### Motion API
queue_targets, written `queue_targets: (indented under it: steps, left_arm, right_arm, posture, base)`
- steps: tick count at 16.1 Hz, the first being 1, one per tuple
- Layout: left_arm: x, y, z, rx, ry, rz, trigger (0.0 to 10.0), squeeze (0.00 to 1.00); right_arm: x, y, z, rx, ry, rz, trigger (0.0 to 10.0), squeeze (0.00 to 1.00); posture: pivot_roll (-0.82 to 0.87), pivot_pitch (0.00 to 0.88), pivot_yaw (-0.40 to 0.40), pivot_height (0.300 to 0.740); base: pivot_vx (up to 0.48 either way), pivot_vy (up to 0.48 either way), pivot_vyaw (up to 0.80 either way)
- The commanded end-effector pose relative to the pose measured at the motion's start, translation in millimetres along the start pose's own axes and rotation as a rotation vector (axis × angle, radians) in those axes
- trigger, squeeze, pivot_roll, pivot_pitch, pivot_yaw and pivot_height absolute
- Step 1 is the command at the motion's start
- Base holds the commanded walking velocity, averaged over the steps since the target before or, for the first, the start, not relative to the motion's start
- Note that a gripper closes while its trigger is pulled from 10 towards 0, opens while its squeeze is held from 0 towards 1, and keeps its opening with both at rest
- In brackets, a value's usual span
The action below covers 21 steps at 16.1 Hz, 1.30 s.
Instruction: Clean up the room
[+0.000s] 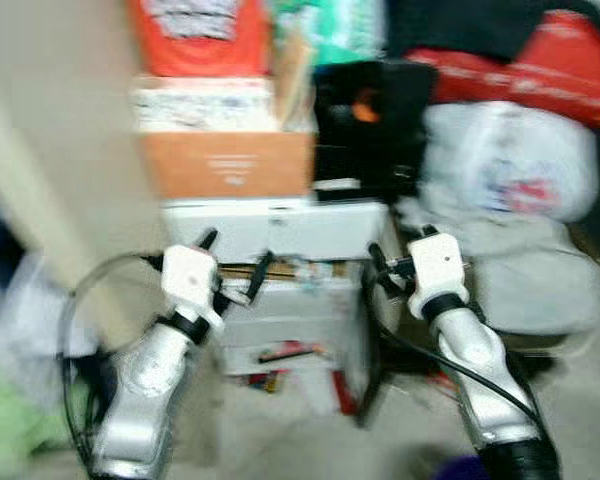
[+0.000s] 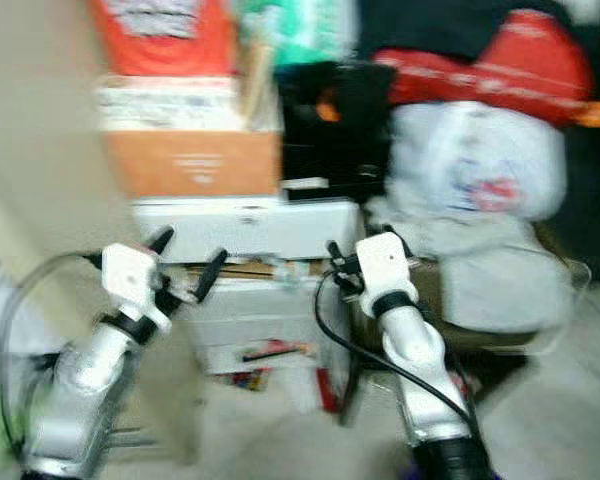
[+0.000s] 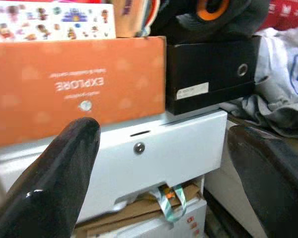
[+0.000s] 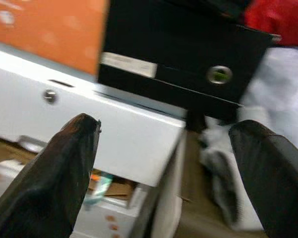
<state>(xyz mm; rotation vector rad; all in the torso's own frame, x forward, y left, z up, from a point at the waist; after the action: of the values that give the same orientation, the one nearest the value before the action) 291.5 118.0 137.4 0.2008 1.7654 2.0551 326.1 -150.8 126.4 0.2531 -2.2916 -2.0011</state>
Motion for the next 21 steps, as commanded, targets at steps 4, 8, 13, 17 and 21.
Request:
queue_targets:
  steps: [4, 8, 13, 17, 21]
  left_arm:
    - [-1.1, 7.2, -2.5, -0.082, -0.016, -0.021, 10.0, 0.0]
    - [7.6, 9.2, 11.6, -0.111, 0.056, -0.012, 10.0, 0.0]
    - [8.4, 5.4, 13.7, -0.026, 0.087, 0.007, 10.0, 0.0]
    - [7.5, 5.8, 11.8, -0.024, 0.078, 0.009, 10.0, 0.0]
    - [7.1, 5.3, 8.8, -0.021, 0.063, 0.014, 10.0, 0.0]
  right_arm:
    - [0.8, 4.2, -4.3, 0.002, -0.012, -0.012, 10.0, 0.0]
    - [4.4, 11.4, -9.1, -0.013, -0.029, -0.024, 10.0, 0.0]
    - [4.6, 7.7, -6.6, -0.033, -0.031, -0.014, 10.0, 0.0]
    - [4.1, 8.6, -5.5, -0.036, -0.029, -0.012, 10.0, 0.0]
    - [3.7, 8.7, -4.0, -0.035, -0.023, -0.012, 10.0, 0.0]
  posture:
    - [-0.04, 0.0, -0.041, 0.74]
    - [-0.04, 0.0, -0.038, 0.74]
    - [-0.04, 0.0, -0.039, 0.74]
    - [-0.04, 0.0, -0.038, 0.74]
    - [-0.04, 0.0, -0.039, 0.74]
  base:
    - [0.0, 0.0, 0.8]
    - [0.0, 0.0, 0.23]
    - [0.0, 0.0, 0.0]
    - [0.0, 0.072, 0.0]
    - [0.0, 0.367, 0.0]
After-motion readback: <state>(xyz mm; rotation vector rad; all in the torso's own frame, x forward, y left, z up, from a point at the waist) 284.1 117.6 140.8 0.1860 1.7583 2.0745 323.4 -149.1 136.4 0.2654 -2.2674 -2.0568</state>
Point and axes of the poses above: a point about 5 cm out from each wrist's last joint towards the gripper, its own x axis pointing back from the gripper into the wrist, its own y axis along the axis of the wrist's last joint, z = x × y, the point moved 2 cm from there along -x, pointing out of the wrist towards the gripper, and after that the axes turned 8 degrees about -x, right-handed, at the moved point
